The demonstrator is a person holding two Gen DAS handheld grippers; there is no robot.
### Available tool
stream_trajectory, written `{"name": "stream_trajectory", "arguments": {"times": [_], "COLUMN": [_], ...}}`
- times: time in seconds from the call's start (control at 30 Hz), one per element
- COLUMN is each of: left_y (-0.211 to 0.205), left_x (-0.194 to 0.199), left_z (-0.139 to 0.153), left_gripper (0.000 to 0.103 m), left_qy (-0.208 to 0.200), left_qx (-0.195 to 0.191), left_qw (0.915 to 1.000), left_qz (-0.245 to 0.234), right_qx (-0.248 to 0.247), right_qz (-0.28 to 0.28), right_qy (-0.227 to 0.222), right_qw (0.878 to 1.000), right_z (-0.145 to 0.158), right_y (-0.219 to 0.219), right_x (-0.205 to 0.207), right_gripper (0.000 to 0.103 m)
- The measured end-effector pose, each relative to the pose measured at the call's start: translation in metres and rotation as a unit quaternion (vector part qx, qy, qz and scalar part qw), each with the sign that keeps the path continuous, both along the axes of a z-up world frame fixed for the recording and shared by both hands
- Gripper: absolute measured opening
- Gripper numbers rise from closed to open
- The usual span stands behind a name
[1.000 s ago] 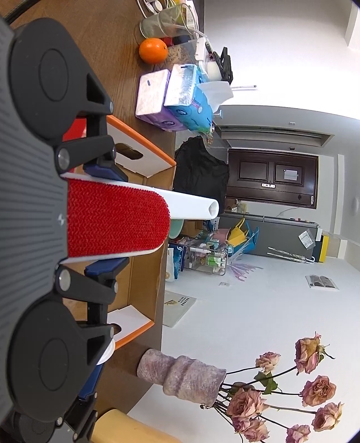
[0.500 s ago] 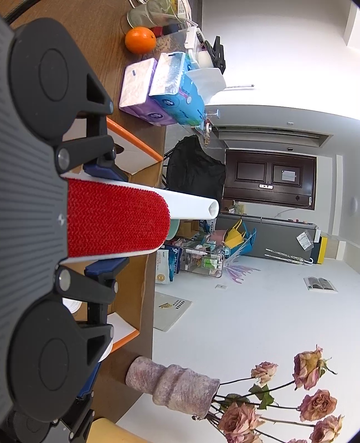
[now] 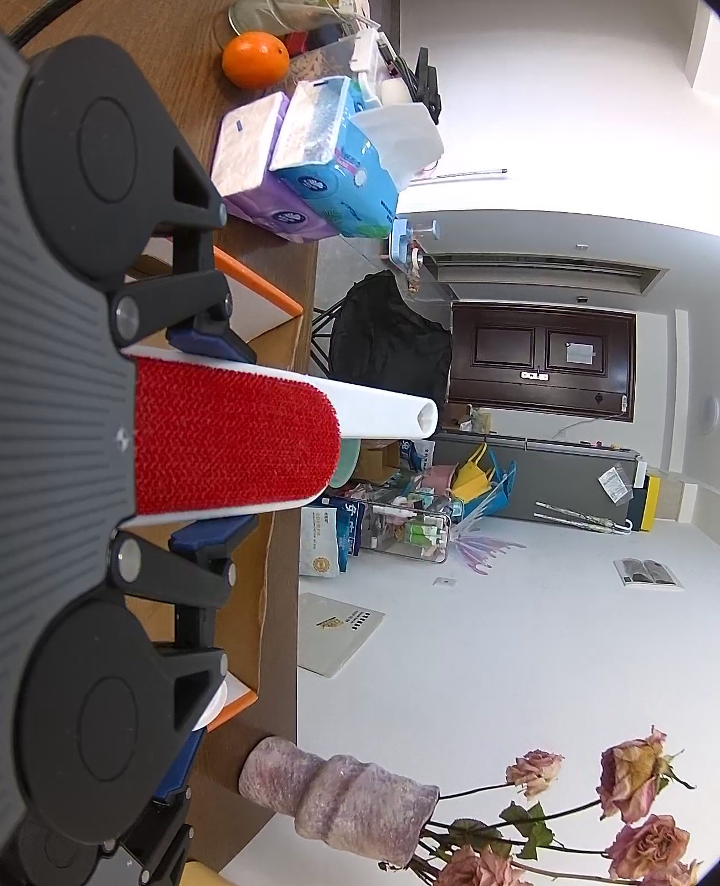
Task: Organize rigid objects
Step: 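Lower the lint brush into the box with the left gripper while the right gripper drops the cap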
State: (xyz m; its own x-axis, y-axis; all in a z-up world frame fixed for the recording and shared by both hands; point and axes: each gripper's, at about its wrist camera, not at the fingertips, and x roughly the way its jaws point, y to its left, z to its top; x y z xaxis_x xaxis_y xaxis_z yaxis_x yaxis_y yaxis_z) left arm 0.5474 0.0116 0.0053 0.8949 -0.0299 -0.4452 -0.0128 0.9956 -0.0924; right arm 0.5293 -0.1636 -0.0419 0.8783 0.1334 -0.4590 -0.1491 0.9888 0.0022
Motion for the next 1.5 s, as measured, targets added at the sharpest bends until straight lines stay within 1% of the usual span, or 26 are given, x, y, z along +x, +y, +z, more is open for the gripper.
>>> {"name": "stream_trajectory", "arguments": {"times": [0.2, 0.4, 0.7, 0.9, 0.93, 0.97, 1.0, 1.03, 1.07, 1.1, 1.13, 1.17, 1.23, 1.33, 1.5], "left_y": [0.001, 0.002, 0.004, 0.003, 0.004, 0.005, 0.006, 0.007, 0.007, 0.007, 0.007, 0.008, 0.009, 0.009, 0.009], "left_x": [0.014, 0.019, 0.035, 0.034, 0.035, 0.033, 0.031, 0.028, 0.025, 0.022, 0.020, 0.019, 0.018, 0.019, 0.019], "left_z": [-0.002, -0.003, -0.007, -0.009, -0.010, -0.009, -0.008, -0.007, -0.005, -0.004, -0.002, -0.001, 0.000, 0.000, -0.001], "left_gripper": [0.057, 0.057, 0.057, 0.058, 0.059, 0.070, 0.087, 0.092, 0.099, 0.103, 0.103, 0.103, 0.103, 0.103, 0.103], "left_qy": [0.000, 0.002, 0.008, 0.018, 0.019, 0.017, 0.015, 0.009, 0.002, -0.001, -0.002, -0.002, 0.000, 0.002, 0.003], "left_qx": [0.003, 0.004, 0.006, 0.010, 0.010, 0.010, 0.010, 0.010, 0.012, 0.014, 0.015, 0.015, 0.016, 0.017, 0.018], "left_qw": [1.0000, 1.0000, 0.9999, 0.9998, 0.9998, 0.9998, 0.9998, 0.9999, 0.9999, 0.9999, 0.9998, 0.9998, 0.9998, 0.9998, 0.9997], "left_qz": [0.002, 0.002, 0.004, -0.001, -0.002, -0.001, 0.002, 0.005, 0.008, 0.010, 0.010, 0.011, 0.010, 0.011, 0.013], "right_qx": [-0.006, -0.013, -0.017, -0.017, -0.018, -0.017, -0.015, -0.014, -0.015, -0.016, -0.017, -0.018, -0.018, -0.017, -0.022], "right_qz": [0.005, 0.005, 0.005, 0.009, 0.009, 0.009, 0.008, 0.007, 0.005, 0.001, -0.003, -0.007, -0.011, -0.011, -0.009], "right_qy": [0.003, 0.008, 0.010, 0.015, 0.019, 0.026, 0.034, 0.039, 0.044, 0.046, 0.044, 0.040, 0.034, 0.034, 0.033], "right_qw": [1.000, 1.000, 1.000, 1.000, 1.000, 0.999, 0.999, 0.999, 0.999, 0.999, 0.999, 0.999, 0.999, 0.999, 0.999], "right_z": [-0.002, -0.007, -0.010, -0.009, -0.009, -0.010, -0.011, -0.011, -0.011, -0.012, -0.012, -0.011, -0.009, -0.008, -0.006], "right_y": [0.005, 0.009, 0.013, 0.011, 0.011, 0.010, 0.009, 0.008, 0.008, 0.007, 0.007, 0.007, 0.006, 0.005, 0.007], "right_x": [0.015, 0.025, 0.028, 0.029, 0.031, 0.033, 0.034, 0.035, 0.035, 0.035, 0.035, 0.034, 0.031, 0.030, 0.029], "right_gripper": [0.039, 0.039, 0.039, 0.039, 0.039, 0.039, 0.040, 0.048, 0.063, 0.071, 0.085, 0.092, 0.094, 0.101, 0.101]}}
